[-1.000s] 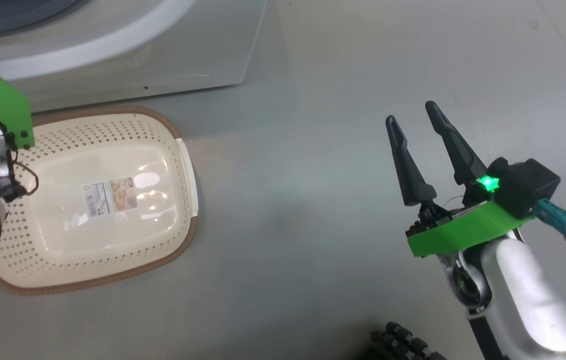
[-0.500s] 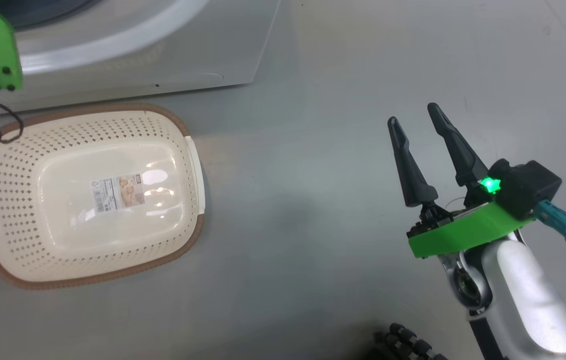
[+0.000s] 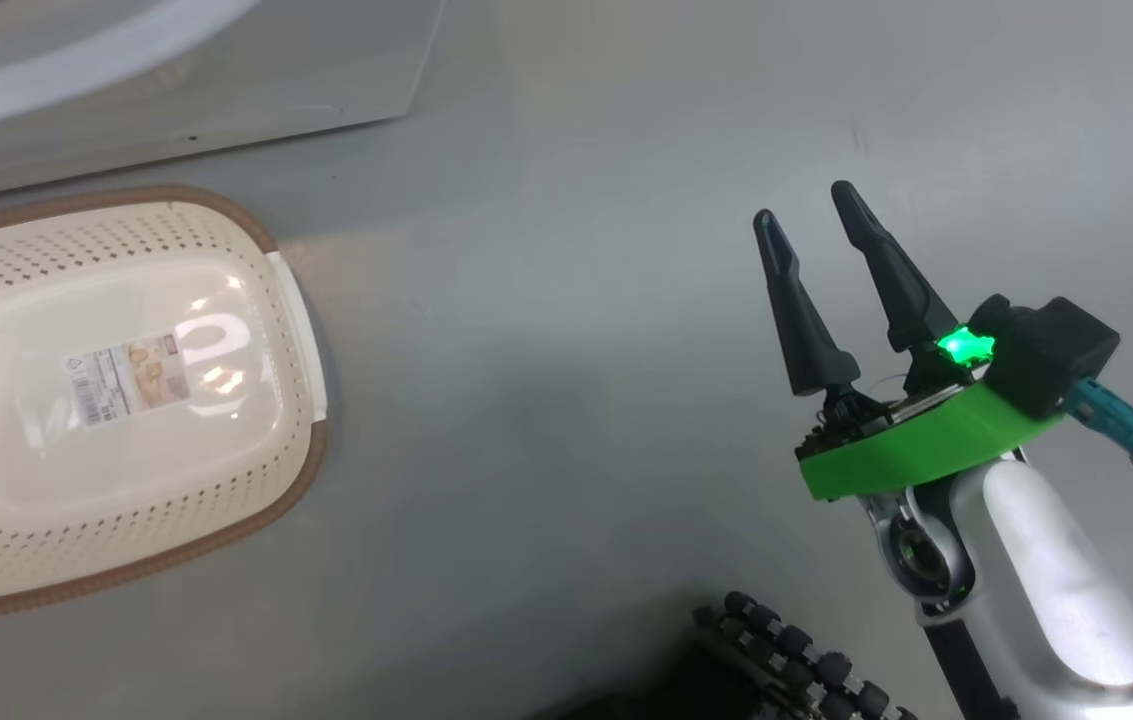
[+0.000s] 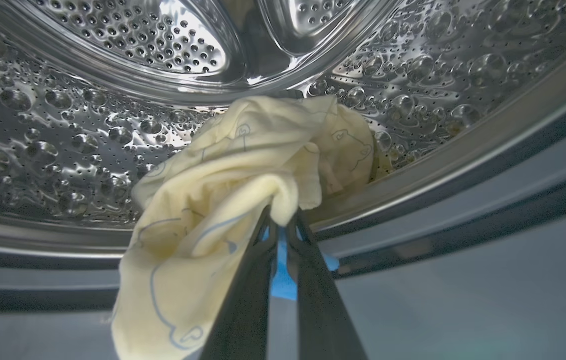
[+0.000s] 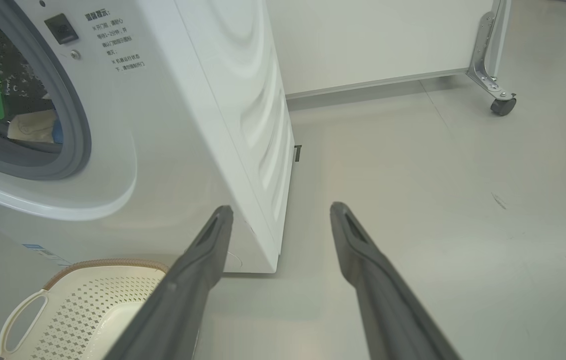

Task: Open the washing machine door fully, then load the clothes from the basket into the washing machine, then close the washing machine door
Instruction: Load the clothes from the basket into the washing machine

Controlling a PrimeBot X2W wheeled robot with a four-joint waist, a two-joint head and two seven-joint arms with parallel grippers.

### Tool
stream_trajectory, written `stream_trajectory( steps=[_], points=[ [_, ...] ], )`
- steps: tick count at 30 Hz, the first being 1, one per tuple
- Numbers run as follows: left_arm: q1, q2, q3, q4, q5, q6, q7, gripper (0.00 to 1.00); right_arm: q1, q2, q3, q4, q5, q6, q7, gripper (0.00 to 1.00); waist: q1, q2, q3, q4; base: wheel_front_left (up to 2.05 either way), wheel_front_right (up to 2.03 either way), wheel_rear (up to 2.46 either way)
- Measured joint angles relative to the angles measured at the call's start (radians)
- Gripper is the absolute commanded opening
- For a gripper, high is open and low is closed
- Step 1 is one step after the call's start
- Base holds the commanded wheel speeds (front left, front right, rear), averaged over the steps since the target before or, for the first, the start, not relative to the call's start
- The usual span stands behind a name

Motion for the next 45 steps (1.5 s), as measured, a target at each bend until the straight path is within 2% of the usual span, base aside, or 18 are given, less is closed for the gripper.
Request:
stream_trajectory(
  steps=[10, 13, 17, 22, 29, 30, 31, 32, 39, 45],
  points=[
    [-0.168, 0.060, 0.026, 0.085, 0.035, -0.032, -0.088, 0.00, -0.039, 0.000, 0.037, -0.012, 0.053, 0.000, 0.000, 1.00, 0.0001, 0.0000, 0.094, -0.080, 0.00, 0.00, 0.00],
    [-0.223, 0.089, 0.025, 0.120, 0.063, -0.047, -0.141, 0.00, -0.050, 0.000, 0.051, -0.017, 0.061, 0.000, 0.000, 1.00, 0.0001, 0.0000, 0.124, -0.100, 0.00, 0.00, 0.00],
    [-0.289, 0.103, 0.026, 0.144, 0.100, -0.047, -0.244, 0.00, -0.057, 0.000, 0.058, -0.019, 0.066, 0.000, 0.000, 1.00, 0.0001, 0.0000, 0.161, -0.120, 0.00, 0.00, 0.00],
    [-0.335, 0.102, 0.018, 0.165, 0.143, -0.027, -0.355, 0.00, -0.078, 0.001, 0.064, -0.023, 0.072, 0.000, 0.000, 1.00, 0.0002, 0.0000, 0.197, -0.136, 0.00, 0.00, 0.00],
    [-0.357, 0.088, 0.022, 0.220, 0.148, 0.012, -0.400, 0.00, -0.084, 0.001, 0.066, -0.025, 0.073, 0.000, 0.000, 1.00, 0.0000, 0.0000, 0.217, -0.132, 0.00, 0.00, 0.00],
    [-0.357, 0.083, 0.021, 0.224, 0.146, 0.015, -0.400, 0.22, -0.084, 0.001, 0.066, -0.024, 0.073, 0.000, 0.000, 1.00, 0.0000, 0.0000, 0.216, -0.129, 0.00, 0.00, 0.00],
    [-0.357, 0.077, 0.021, 0.226, 0.145, 0.018, -0.400, 0.50, -0.084, 0.001, 0.065, -0.024, 0.073, 0.000, 0.000, 1.00, 0.0000, 0.0000, 0.216, -0.126, 0.00, 0.00, 0.00],
    [-0.357, 0.070, 0.023, 0.230, 0.139, 0.025, -0.399, 1.00, -0.084, 0.001, 0.065, -0.024, 0.073, 0.000, 0.000, 1.00, 0.0000, 0.0000, 0.216, -0.123, 0.00, 0.00, 0.00],
    [-0.345, 0.027, 0.030, 0.212, 0.105, 0.060, -0.374, 1.00, -0.084, 0.001, 0.041, -0.022, 0.063, 0.000, 0.000, 1.00, 0.0000, 0.0000, 0.205, -0.092, 0.00, 0.00, 0.00],
    [-0.264, 0.002, 0.026, 0.146, 0.080, 0.082, -0.365, 1.00, -0.084, 0.001, 0.022, -0.020, 0.037, 0.000, 0.000, 1.00, 0.0000, 0.0000, 0.181, -0.052, 0.00, 0.00, 0.00]
  ],
)
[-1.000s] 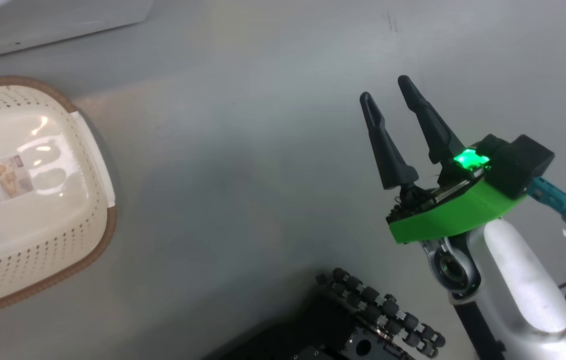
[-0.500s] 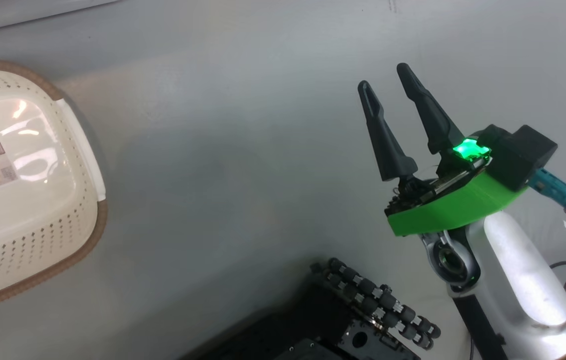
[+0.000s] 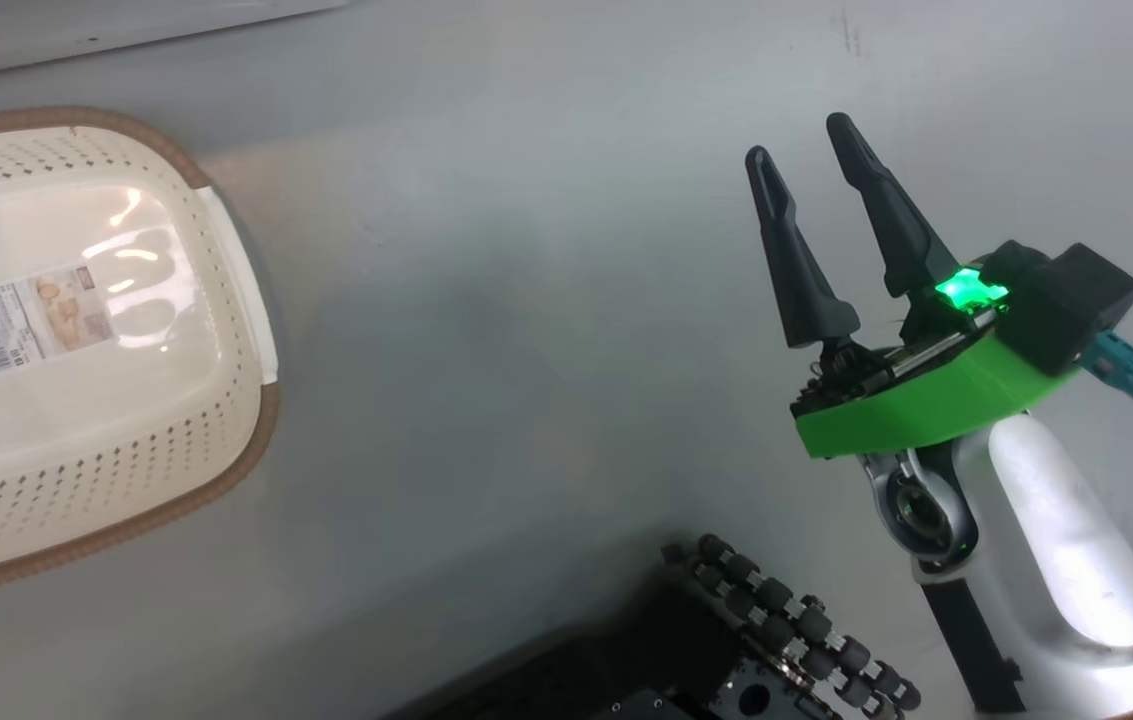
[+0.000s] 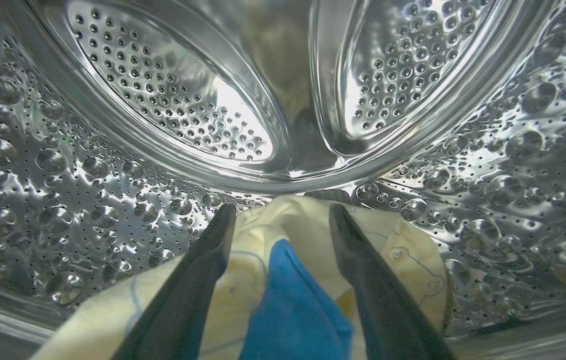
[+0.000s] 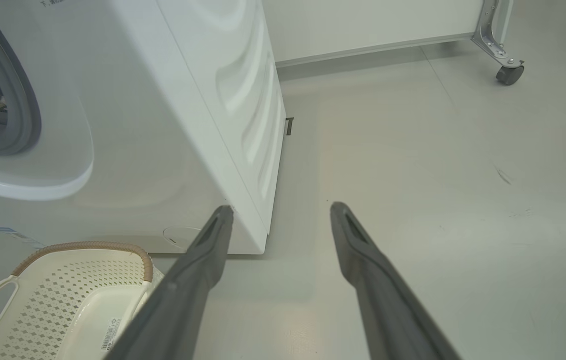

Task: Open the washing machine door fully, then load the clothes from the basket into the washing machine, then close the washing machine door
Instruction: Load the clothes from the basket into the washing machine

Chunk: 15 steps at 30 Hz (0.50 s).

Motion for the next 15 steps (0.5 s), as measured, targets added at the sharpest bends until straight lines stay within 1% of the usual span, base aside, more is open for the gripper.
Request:
stream_trajectory(
  steps=[7, 12, 15],
  points=[
    [0.114, -0.005, 0.007, -0.096, -0.037, 0.044, -0.009, 1.00, 0.001, 0.000, -0.017, 0.005, -0.028, 0.000, 0.000, 1.00, 0.0000, 0.0000, -0.037, 0.044, 0.00, 0.00, 0.00],
    [0.231, -0.006, 0.037, -0.167, -0.086, 0.073, -0.054, 1.00, 0.006, 0.000, -0.040, 0.010, -0.045, 0.000, 0.000, 1.00, -0.0001, 0.0000, -0.071, 0.069, 0.00, 0.00, 0.00],
    [0.317, -0.014, 0.055, -0.213, -0.115, 0.083, -0.106, 1.00, 0.022, 0.000, -0.057, 0.011, -0.057, 0.000, 0.000, 1.00, 0.0000, 0.0000, -0.094, 0.086, 0.00, 0.00, 0.00]
  ],
)
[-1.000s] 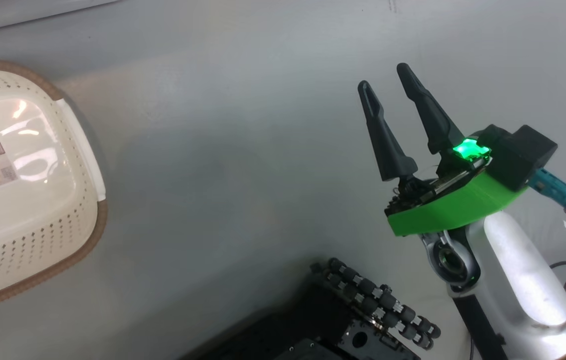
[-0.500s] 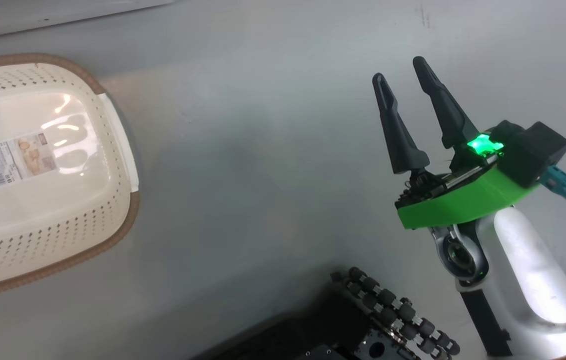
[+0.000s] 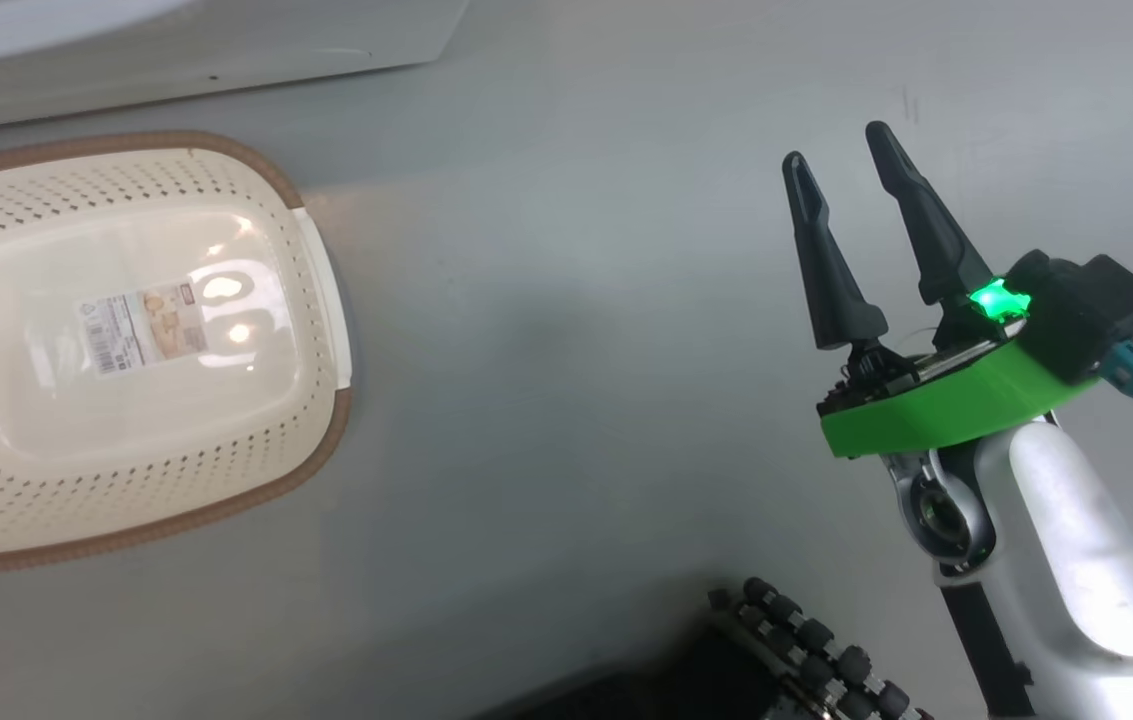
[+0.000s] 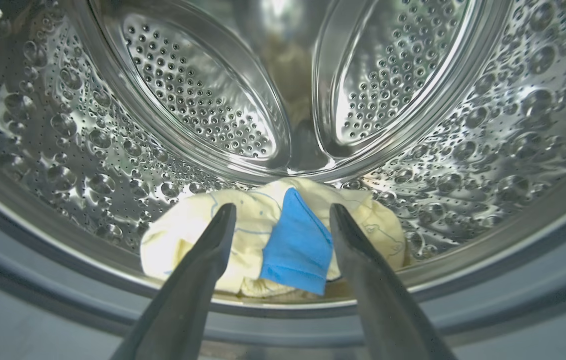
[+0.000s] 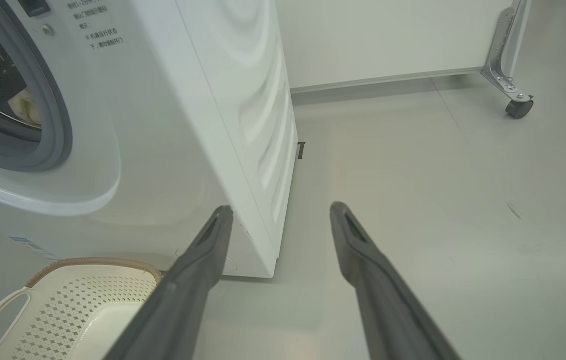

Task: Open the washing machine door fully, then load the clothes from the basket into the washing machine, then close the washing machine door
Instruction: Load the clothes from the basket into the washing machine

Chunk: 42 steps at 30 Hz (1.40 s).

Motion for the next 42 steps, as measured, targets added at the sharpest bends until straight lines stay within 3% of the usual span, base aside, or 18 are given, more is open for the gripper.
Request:
stream_trajectory(
  steps=[10, 22, 31, 42],
  points=[
    [0.351, -0.079, -0.005, -0.204, -0.020, 0.009, -0.186, 1.00, 0.062, 0.000, -0.059, 0.005, -0.066, 0.000, 0.000, 1.00, -0.0001, 0.0000, -0.110, 0.064, 0.00, 0.00, 0.00],
    [0.760, -0.158, -0.056, -0.457, -0.008, 0.010, -0.261, 1.00, 0.137, 0.000, -0.105, 0.012, -0.137, 0.000, 0.000, 1.00, -0.0002, 0.0001, -0.263, 0.145, 0.00, 0.00, 0.00],
    [0.959, -0.196, -0.084, -0.493, 0.001, 0.010, -0.269, 1.00, 0.220, 0.000, -0.134, 0.036, -0.186, 0.000, 0.000, 1.00, -0.0001, 0.0001, -0.389, 0.199, 0.00, 0.00, 0.00],
    [1.107, -0.202, -0.093, -0.451, 0.011, 0.010, -0.269, 1.00, 0.359, 0.000, -0.170, 0.025, -0.224, 0.000, 0.028, 1.00, -0.0002, 0.0001, -0.565, 0.245, 0.00, 0.00, 0.00]
  ],
)
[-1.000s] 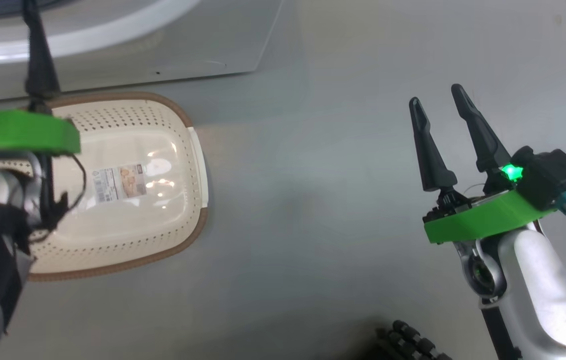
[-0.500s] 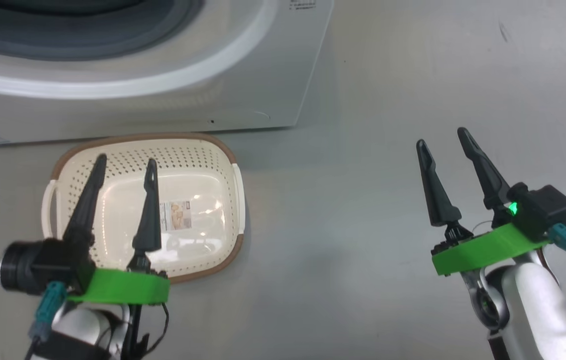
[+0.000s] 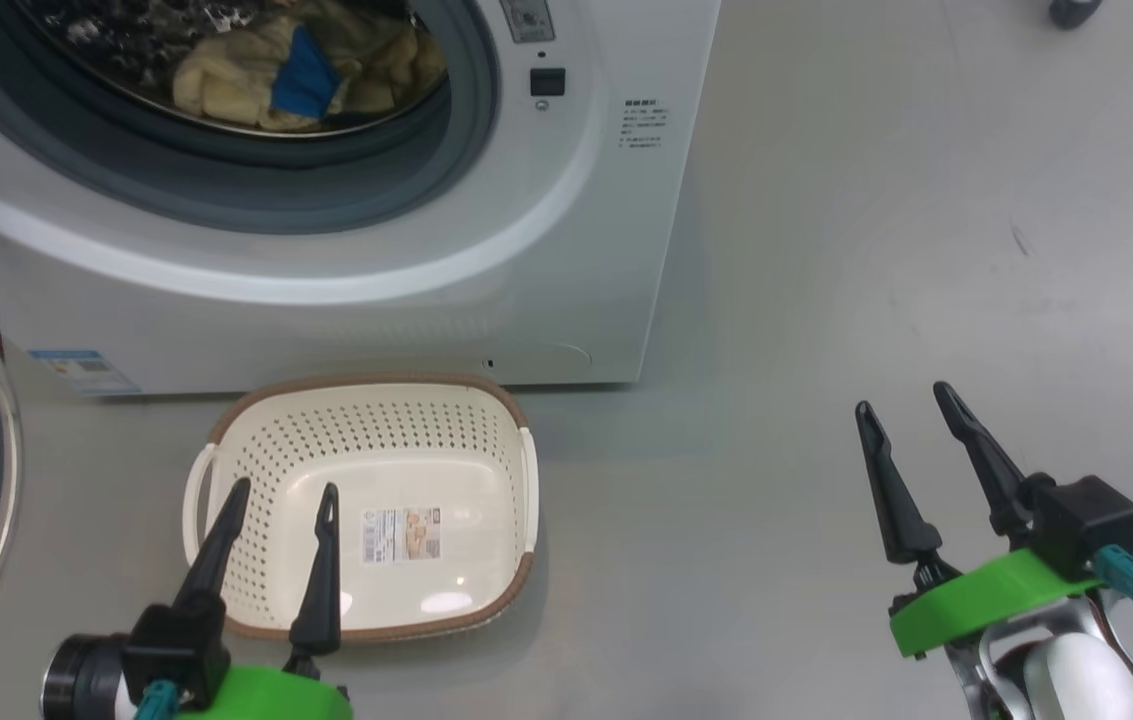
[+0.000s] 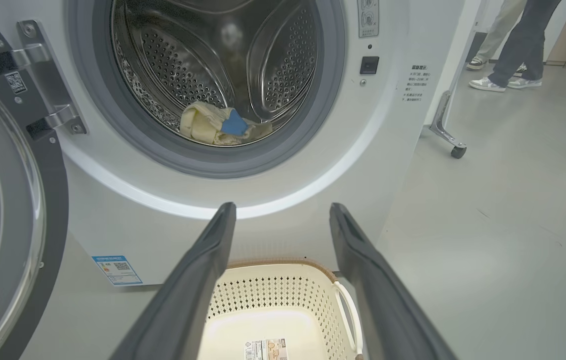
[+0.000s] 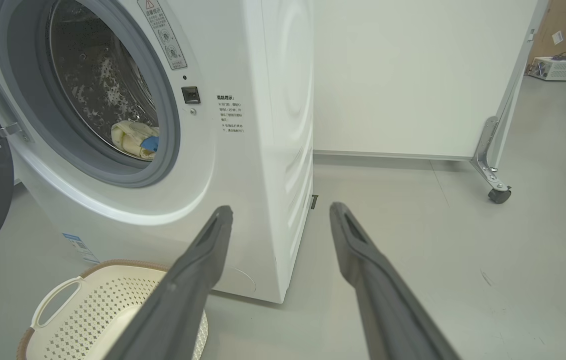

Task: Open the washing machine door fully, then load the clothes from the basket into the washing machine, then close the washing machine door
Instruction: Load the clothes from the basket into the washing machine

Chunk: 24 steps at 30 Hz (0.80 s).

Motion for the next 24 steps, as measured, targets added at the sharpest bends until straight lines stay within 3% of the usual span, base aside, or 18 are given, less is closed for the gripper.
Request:
stream_trajectory(
  steps=[14, 24],
  points=[
    [0.093, -0.008, -0.029, 0.024, -0.003, 0.000, 0.000, 1.00, 0.142, 0.001, -0.007, -0.075, 0.000, 0.000, 0.071, 1.00, 0.0000, 0.0000, -0.161, 0.031, 0.00, 0.00, 0.00],
    [0.107, -0.007, -0.031, 0.024, -0.003, 0.000, 0.000, 1.00, 0.168, 0.002, -0.008, -0.102, 0.000, 0.000, 0.089, 1.00, 0.0001, -0.0001, -0.196, 0.021, 0.00, 0.00, 0.00]
  ],
)
